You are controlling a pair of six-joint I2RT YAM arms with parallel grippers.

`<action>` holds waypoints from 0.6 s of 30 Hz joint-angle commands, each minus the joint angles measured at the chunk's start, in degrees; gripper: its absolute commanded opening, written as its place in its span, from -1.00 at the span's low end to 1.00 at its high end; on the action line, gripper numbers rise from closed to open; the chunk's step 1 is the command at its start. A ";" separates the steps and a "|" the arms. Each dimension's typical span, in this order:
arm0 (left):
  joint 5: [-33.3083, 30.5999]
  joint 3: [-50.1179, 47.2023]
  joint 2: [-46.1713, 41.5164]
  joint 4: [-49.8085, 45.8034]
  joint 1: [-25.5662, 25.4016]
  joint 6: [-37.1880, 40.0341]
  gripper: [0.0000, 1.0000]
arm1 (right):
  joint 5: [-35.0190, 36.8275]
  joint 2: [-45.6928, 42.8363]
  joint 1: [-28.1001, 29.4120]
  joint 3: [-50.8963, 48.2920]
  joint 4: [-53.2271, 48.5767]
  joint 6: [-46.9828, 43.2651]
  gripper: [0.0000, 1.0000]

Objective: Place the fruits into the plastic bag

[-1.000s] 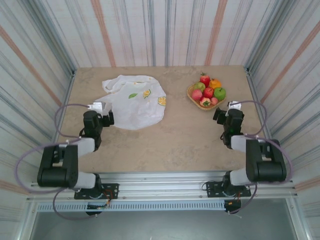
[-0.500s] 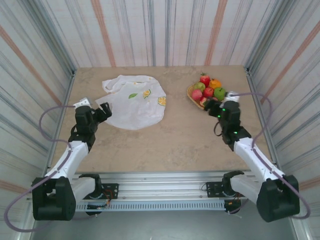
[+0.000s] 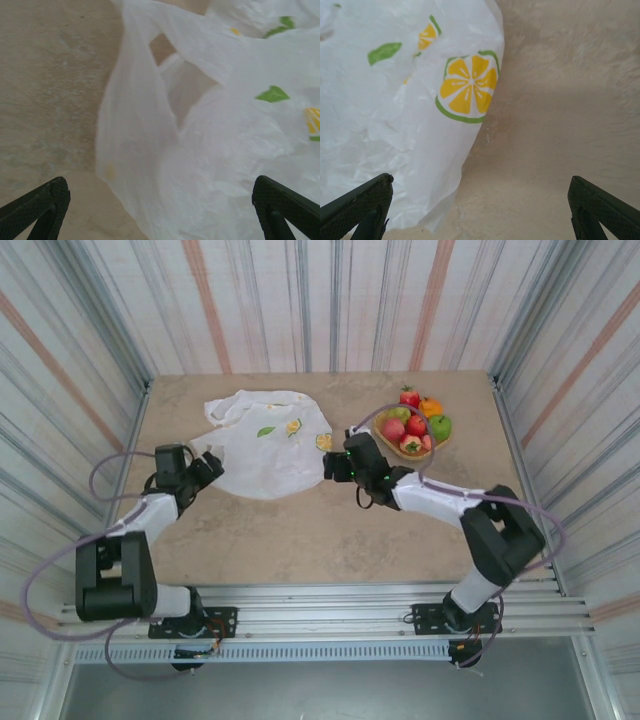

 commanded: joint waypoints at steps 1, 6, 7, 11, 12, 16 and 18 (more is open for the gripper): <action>3.49 4.99 5.73 0.50 0.56 -0.21 0.93 | -3.31 4.90 0.05 4.16 -2.37 4.25 0.76; 9.91 8.84 12.51 2.42 0.76 0.11 0.44 | -6.27 11.53 -0.51 8.76 -1.45 4.75 0.47; 11.60 8.77 12.74 3.22 0.80 0.23 0.31 | -7.06 12.65 -1.01 9.88 -1.65 4.88 0.40; 18.28 3.87 9.28 9.96 -0.27 -0.80 -0.11 | -9.49 16.71 -3.67 14.30 -1.52 5.19 0.17; 19.34 1.99 7.72 11.83 -1.08 -1.34 -0.18 | -9.89 17.74 -4.26 15.62 -1.56 4.95 0.13; 17.31 -6.07 -2.81 14.98 -9.71 -0.76 -0.31 | -12.73 23.43 -6.60 24.90 -4.46 3.64 0.02; 13.57 -8.76 -7.35 15.01 -17.00 0.03 -0.32 | -14.50 26.96 -7.17 30.53 -6.55 2.64 -0.01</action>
